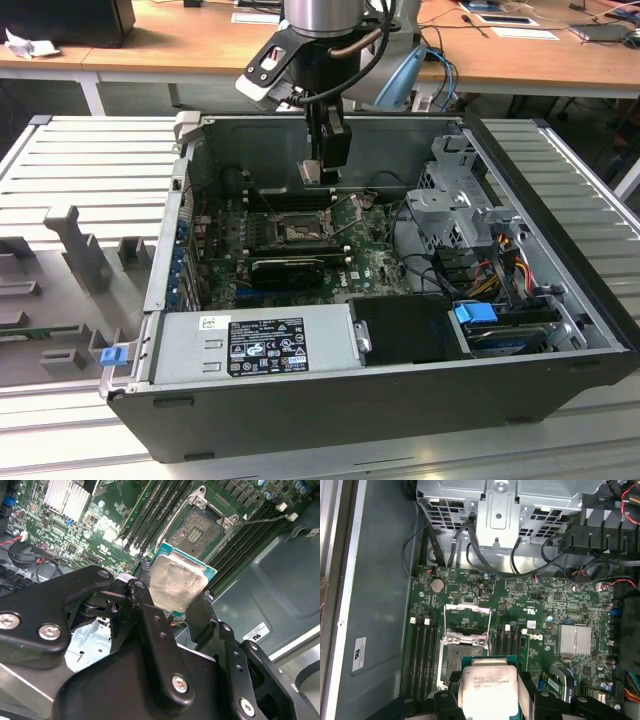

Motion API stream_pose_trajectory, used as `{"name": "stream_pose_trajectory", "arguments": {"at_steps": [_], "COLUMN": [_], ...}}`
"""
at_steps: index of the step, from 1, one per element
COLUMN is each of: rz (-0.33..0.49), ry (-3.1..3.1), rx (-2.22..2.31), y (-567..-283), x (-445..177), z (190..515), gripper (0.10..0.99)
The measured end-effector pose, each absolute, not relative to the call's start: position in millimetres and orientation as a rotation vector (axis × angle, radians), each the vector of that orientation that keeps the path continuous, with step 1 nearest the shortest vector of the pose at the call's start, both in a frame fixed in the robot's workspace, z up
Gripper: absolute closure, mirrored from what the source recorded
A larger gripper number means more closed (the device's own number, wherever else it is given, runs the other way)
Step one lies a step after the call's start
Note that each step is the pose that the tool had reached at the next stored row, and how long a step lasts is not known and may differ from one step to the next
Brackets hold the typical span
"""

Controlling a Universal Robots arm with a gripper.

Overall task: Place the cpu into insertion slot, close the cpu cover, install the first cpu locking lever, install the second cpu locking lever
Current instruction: 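Place the cpu into insertion slot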

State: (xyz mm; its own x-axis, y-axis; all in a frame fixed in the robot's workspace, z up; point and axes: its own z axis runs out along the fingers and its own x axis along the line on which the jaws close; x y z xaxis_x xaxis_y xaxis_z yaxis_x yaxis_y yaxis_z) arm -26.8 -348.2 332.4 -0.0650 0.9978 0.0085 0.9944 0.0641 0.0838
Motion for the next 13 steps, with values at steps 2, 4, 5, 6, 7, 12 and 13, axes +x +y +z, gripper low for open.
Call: {"name": "stream_pose_trajectory", "arguments": {"at_steps": [2, 4, 5, 6, 7, 12, 13], "rz": [0.102, 0.100, 0.100, 0.099, 0.099, 0.099, 0.099], "ry": [2.212, 2.176, 2.162, 2.149, 2.142, 2.140, 2.140], "rx": [2.154, 2.189, 2.202, 2.214, 2.220, 2.222, 2.222], "y": [-348.2, -348.2, -348.2, -348.2, -348.2, -348.2, -348.2], "x": [-26.7, -26.7, -26.7, -26.7, -26.7, -26.8, -26.7], "z": [332.0, 331.5, 331.3, 331.1, 330.7, 326.3, 325.3], "gripper": [0.557, 0.557, 0.557, 0.557, 0.557, 0.557, 0.557]}}
